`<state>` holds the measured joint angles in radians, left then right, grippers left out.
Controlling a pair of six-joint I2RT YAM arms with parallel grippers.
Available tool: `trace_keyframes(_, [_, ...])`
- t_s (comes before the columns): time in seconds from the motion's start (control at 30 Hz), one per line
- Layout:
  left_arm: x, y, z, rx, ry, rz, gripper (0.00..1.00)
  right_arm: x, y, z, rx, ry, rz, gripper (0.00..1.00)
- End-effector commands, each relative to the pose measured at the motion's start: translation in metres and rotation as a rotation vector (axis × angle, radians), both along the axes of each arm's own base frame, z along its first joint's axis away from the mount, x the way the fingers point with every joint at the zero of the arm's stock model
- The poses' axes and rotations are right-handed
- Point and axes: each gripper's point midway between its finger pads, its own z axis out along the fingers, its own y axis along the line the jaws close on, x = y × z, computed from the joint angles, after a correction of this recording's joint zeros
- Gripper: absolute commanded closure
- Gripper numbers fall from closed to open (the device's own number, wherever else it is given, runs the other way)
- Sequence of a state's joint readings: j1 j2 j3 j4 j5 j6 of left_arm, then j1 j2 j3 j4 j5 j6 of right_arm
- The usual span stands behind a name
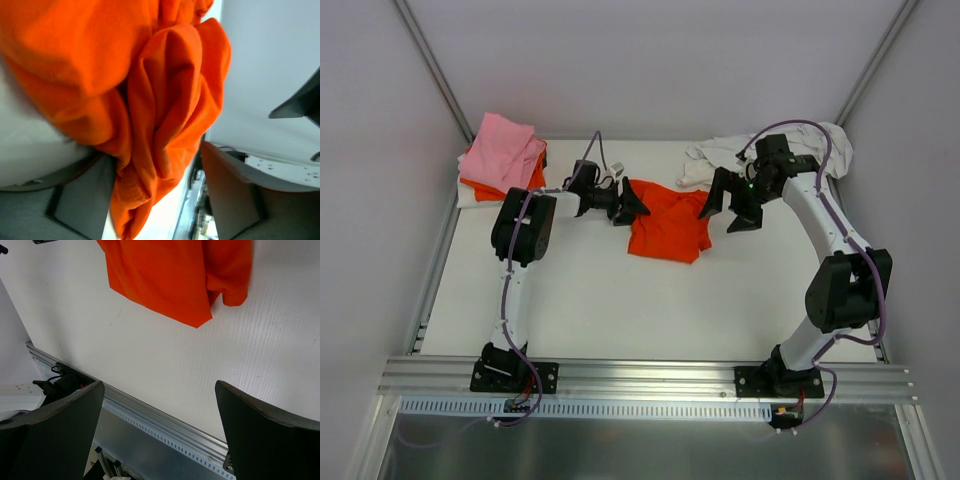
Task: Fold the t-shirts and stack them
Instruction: Put the neatly folded tshirt into the corner of the board with the left arm
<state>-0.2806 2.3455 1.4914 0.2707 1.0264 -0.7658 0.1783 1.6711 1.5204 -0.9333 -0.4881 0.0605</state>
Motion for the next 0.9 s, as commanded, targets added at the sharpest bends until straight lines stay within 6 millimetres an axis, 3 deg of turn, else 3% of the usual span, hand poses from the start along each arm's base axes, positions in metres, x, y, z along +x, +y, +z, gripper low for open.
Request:
trace_keyframes(0.0, [-0.018, -0.001, -0.052, 0.069, 0.123, -0.004, 0.4, 0.005, 0.002, 0.013, 0.006, -0.017, -0.012, 0.01])
trace_keyframes(0.1, [-0.014, -0.002, -0.05, 0.077, 0.131, -0.003, 0.55, 0.006, 0.003, 0.015, 0.007, -0.021, -0.012, 0.01])
trace_keyframes(0.23, [-0.009, -0.001, -0.051, 0.099, 0.13, 0.017, 0.59, 0.006, 0.003, 0.017, 0.006, -0.021, -0.015, 0.01])
trace_keyframes(0.3, [-0.007, -0.001, -0.049, 0.102, 0.126, 0.022, 0.66, 0.005, 0.002, 0.019, 0.004, -0.026, -0.013, 0.0])
trace_keyframes(0.43, [-0.003, -0.002, -0.045, 0.104, 0.116, 0.033, 1.0, 0.003, 0.001, 0.019, -0.001, -0.023, -0.013, 0.0])
trace_keyframes(0.73, [0.024, 0.005, -0.008, 0.15, 0.012, 0.064, 1.0, 0.001, 0.001, 0.019, 0.007, -0.034, -0.017, 0.01])
trace_keyframes(0.87, [0.034, 0.021, 0.006, 0.187, 0.002, 0.097, 1.0, 0.0, 0.002, 0.016, 0.012, -0.031, -0.019, 0.0])
